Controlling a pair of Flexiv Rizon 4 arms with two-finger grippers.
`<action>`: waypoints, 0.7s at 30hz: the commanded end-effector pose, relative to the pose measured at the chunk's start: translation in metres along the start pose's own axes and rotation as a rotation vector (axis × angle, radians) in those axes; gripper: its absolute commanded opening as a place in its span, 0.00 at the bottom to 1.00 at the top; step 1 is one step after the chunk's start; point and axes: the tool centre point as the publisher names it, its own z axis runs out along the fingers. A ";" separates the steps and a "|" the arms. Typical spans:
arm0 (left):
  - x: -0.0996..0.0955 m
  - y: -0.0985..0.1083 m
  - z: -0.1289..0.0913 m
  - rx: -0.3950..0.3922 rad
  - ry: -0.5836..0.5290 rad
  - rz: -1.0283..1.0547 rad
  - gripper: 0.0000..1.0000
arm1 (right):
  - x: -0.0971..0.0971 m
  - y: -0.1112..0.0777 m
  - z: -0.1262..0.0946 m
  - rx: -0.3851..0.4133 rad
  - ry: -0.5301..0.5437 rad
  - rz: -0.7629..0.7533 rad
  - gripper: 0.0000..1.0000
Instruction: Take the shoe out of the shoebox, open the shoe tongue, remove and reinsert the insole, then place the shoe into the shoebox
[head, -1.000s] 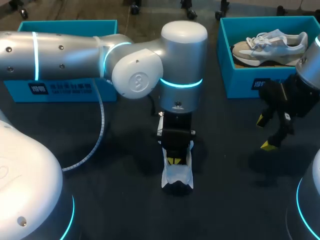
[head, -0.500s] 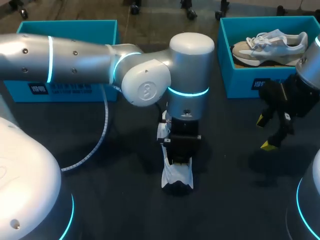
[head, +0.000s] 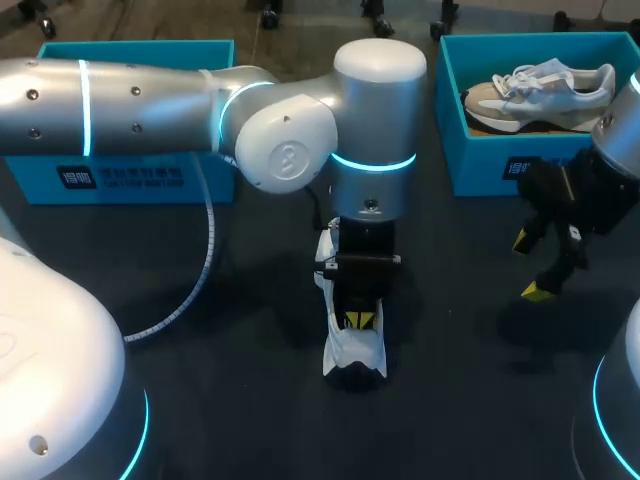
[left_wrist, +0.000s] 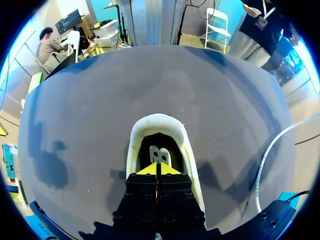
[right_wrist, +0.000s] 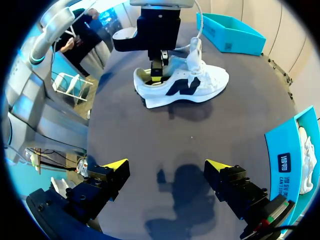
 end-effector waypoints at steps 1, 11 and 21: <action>0.000 0.000 0.001 0.000 -0.001 0.001 0.00 | 0.000 0.000 0.001 0.001 -0.001 0.000 1.00; 0.000 0.021 0.024 -0.070 0.121 0.025 0.00 | 0.000 0.000 0.001 0.001 -0.001 0.000 1.00; 0.006 0.035 0.062 -0.075 0.145 0.016 0.00 | 0.000 0.000 0.001 0.001 -0.001 0.000 1.00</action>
